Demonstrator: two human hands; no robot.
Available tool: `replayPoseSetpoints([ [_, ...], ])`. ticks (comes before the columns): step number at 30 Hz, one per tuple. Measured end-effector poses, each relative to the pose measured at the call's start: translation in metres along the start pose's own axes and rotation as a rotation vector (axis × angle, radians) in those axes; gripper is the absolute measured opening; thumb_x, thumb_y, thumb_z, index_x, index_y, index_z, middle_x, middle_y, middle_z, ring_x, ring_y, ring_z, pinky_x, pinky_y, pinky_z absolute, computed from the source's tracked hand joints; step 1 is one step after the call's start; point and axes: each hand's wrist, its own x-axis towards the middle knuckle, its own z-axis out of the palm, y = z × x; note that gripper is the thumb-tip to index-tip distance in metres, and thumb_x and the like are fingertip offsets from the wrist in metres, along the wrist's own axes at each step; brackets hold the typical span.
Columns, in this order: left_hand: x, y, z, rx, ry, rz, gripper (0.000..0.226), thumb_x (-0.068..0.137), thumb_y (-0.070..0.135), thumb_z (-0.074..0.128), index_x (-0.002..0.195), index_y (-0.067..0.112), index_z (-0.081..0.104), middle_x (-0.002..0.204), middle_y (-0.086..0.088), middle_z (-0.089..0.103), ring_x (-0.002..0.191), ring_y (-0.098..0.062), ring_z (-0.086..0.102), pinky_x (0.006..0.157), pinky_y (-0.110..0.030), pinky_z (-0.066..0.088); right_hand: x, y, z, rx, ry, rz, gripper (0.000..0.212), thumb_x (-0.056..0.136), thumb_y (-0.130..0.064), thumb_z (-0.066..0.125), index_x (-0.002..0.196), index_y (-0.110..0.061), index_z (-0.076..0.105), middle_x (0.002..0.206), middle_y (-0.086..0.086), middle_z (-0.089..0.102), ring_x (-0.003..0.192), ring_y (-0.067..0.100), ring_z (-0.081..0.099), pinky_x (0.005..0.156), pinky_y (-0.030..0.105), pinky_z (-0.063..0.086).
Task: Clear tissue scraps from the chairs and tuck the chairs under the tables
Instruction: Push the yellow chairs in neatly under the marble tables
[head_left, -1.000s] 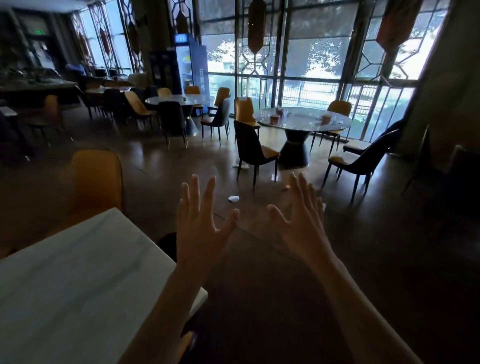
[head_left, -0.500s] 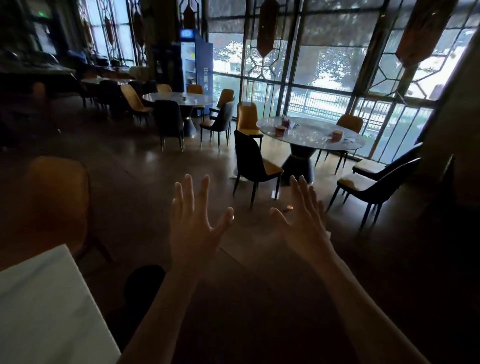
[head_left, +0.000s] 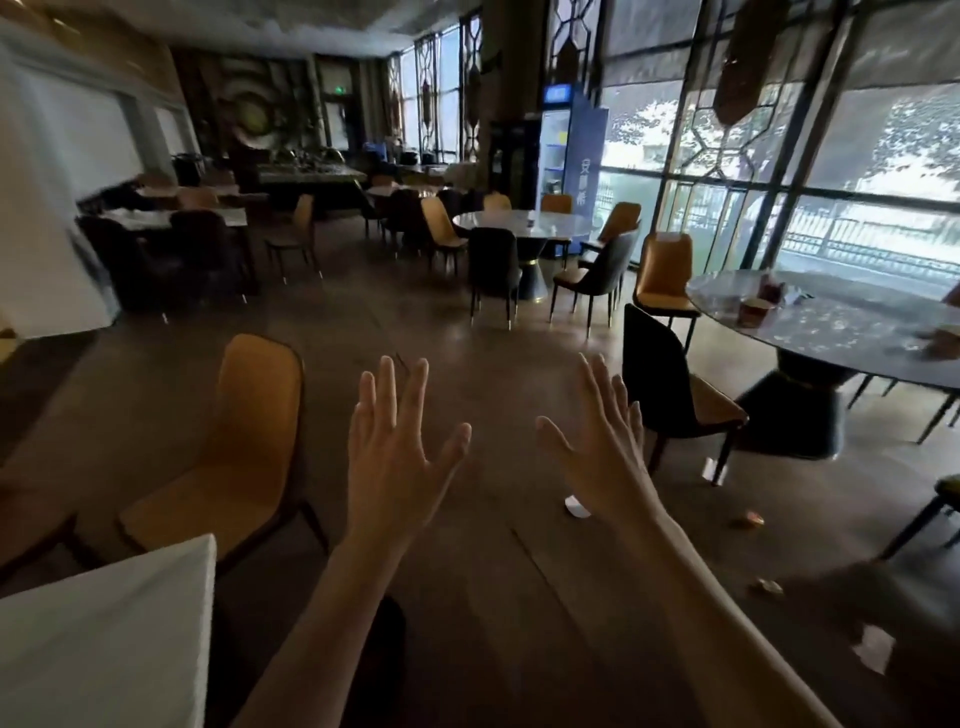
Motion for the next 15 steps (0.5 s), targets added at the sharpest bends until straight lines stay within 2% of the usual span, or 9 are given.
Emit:
replayPoseSetpoints([
  [3, 0.047, -0.006, 0.026, 0.027, 0.038, -0.045, 0.084, 0.089, 0.076, 0.032, 0.157, 0.041, -0.002, 0.166, 0.001, -0.014, 0.152, -0.018, -0.017, 0.121, -0.041, 0.000, 0.067, 0.019, 0.023, 0.045, -0.028, -0.063, 0.084, 0.094, -0.058, 0.045, 0.157, -0.031, -0.002, 0.166, -0.002, -0.008, 0.151, 0.020, -0.012, 0.123, 0.045, -0.004],
  [8, 0.117, -0.031, 0.058, 0.078, 0.067, -0.116, 0.083, 0.090, 0.076, 0.033, 0.157, 0.040, -0.001, 0.166, 0.002, -0.015, 0.151, -0.017, -0.018, 0.120, -0.039, -0.003, 0.159, 0.036, 0.072, 0.110, -0.072, -0.129, 0.084, 0.093, -0.058, 0.046, 0.158, -0.029, 0.001, 0.166, -0.001, -0.004, 0.152, 0.021, -0.009, 0.120, 0.041, -0.005],
  [15, 0.217, -0.101, 0.105, 0.172, 0.111, -0.189, 0.083, 0.089, 0.078, 0.030, 0.157, 0.041, -0.002, 0.166, 0.002, -0.015, 0.151, -0.017, -0.017, 0.117, -0.037, -0.003, 0.277, 0.045, 0.165, 0.167, -0.143, -0.191, 0.083, 0.095, -0.055, 0.048, 0.157, -0.030, -0.002, 0.166, -0.001, -0.007, 0.151, 0.019, -0.011, 0.122, 0.045, -0.005],
])
